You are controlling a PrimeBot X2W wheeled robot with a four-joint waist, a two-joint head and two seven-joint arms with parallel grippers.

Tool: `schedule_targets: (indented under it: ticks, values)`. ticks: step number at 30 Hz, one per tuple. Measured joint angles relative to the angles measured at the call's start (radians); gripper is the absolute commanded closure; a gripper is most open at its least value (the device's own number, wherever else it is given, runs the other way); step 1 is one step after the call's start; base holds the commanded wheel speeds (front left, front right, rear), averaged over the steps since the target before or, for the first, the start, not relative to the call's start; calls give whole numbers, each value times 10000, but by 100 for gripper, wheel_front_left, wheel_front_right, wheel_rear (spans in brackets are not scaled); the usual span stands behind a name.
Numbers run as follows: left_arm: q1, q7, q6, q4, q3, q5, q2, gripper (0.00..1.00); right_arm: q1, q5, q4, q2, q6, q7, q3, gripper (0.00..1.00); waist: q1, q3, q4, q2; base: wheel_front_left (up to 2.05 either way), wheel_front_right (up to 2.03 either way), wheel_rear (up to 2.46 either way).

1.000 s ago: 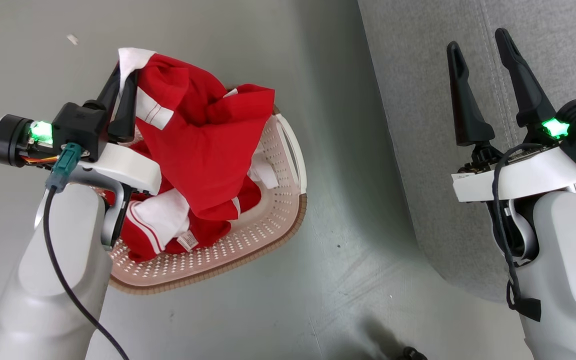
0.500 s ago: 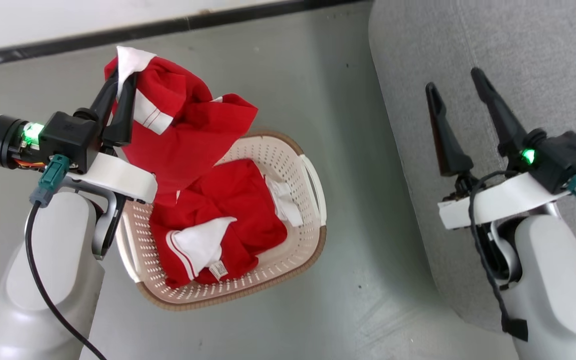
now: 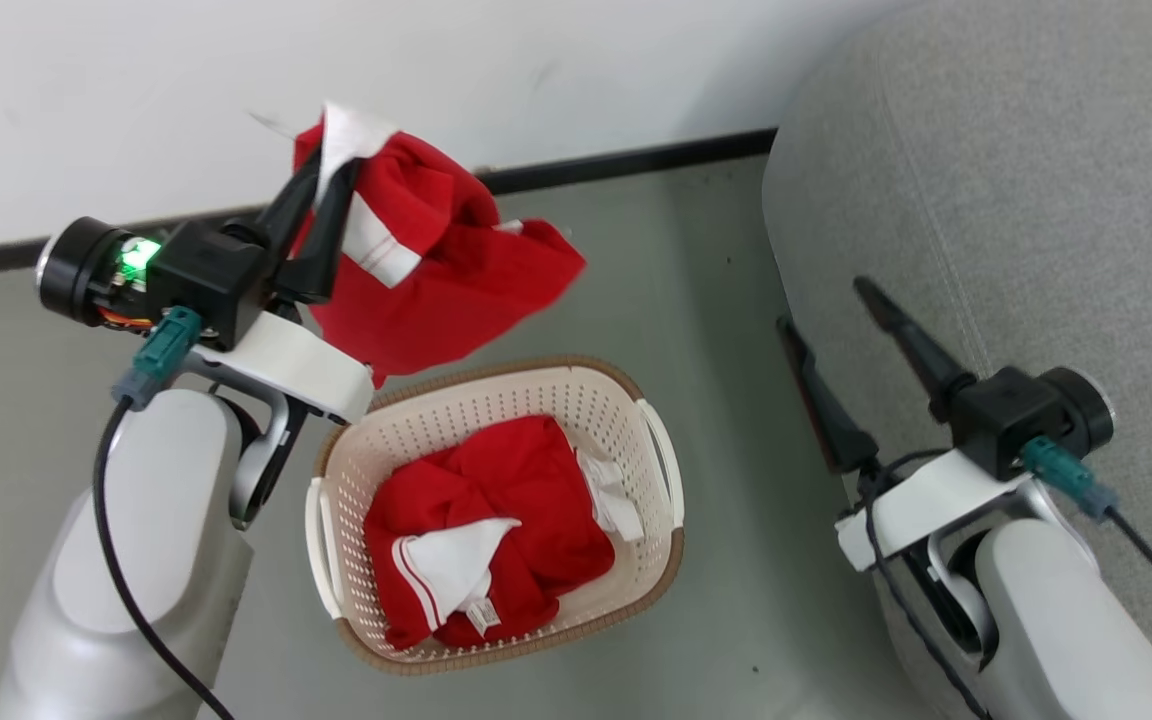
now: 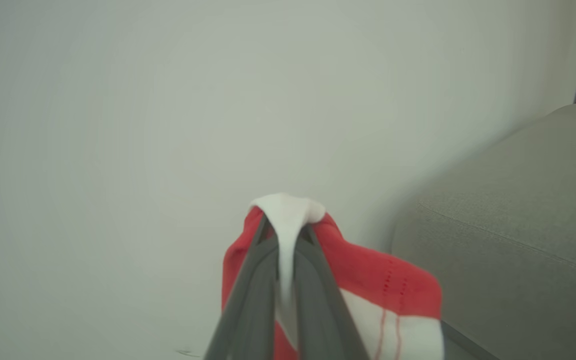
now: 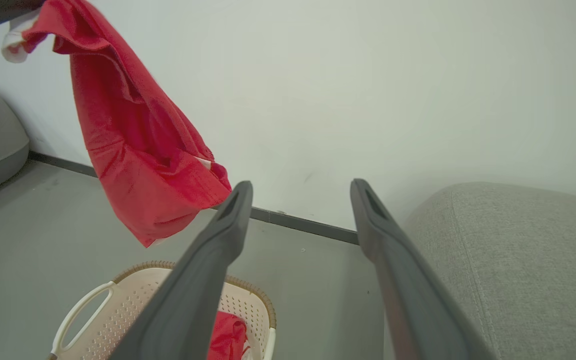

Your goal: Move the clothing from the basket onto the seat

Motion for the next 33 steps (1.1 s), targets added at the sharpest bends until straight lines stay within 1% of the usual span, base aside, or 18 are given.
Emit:
schedule_targets:
  ticks: [10,13,15,22,33]
  values:
    - [58,662,-188,-393,-698,-155,-314,100,201,-90,332,-627,0,0,1210,0,0,-1216,296,0,0,0,0]
    - [90,874,-192,-500,-842,-165,-385,100,380,-81,451,-702,0,0,1626,0,-1,-1549,376,0,0,0,0]
    - [160,986,-272,-558,-936,-230,-458,100,455,-59,479,-744,2,0,1847,0,0,-1759,430,0,0,0,0]
    - [364,1411,-305,-855,-1279,-351,-537,100,741,111,784,-993,2,0,2403,0,0,-2439,620,0,0,0,0]
    - [651,1994,-362,-1191,-1586,-706,-667,100,857,196,1112,-1693,2,0,3007,0,0,-3318,929,0,0,0,0]
